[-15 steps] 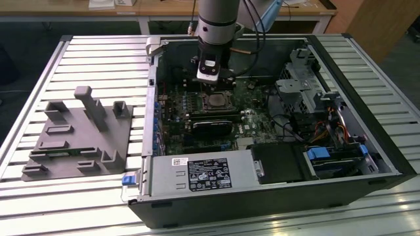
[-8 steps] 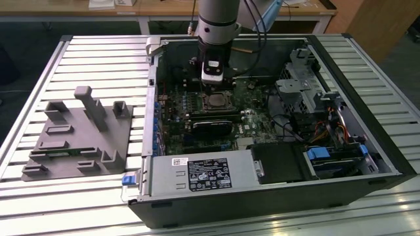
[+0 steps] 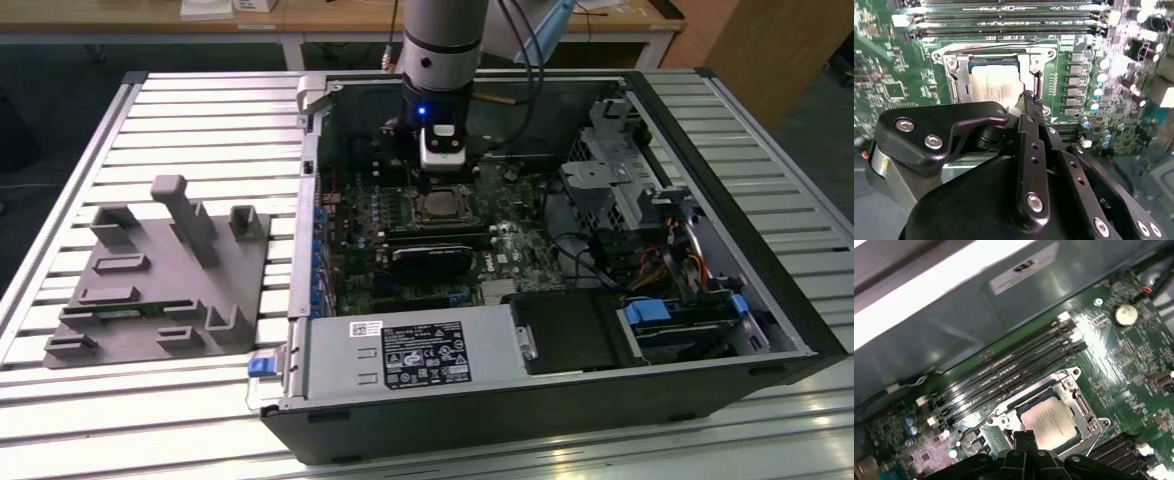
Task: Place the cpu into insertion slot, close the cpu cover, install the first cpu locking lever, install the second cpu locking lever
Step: 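Close the cpu cover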
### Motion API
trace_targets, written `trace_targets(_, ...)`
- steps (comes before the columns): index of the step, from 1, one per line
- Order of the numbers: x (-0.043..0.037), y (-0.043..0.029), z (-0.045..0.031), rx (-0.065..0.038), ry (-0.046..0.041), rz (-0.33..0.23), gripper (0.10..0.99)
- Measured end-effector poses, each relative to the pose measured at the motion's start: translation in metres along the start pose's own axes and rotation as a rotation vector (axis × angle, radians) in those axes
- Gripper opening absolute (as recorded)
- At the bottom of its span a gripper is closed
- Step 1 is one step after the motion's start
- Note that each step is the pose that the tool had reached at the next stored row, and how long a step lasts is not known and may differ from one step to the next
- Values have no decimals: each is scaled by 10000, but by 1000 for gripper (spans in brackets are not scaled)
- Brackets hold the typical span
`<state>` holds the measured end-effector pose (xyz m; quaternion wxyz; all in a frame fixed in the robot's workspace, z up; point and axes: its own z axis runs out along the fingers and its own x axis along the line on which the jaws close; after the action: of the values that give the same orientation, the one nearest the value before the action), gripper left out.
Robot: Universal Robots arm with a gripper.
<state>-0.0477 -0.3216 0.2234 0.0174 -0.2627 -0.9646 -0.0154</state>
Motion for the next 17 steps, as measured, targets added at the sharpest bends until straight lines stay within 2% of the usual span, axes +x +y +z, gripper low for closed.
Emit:
trace_targets(13,0,0,6,95,46,-2364,106)
trace_targets(15,-1,0,11,96,21,-2707,106)
trace_targets(17,-1,-1,18,77,-51,-3002,106)
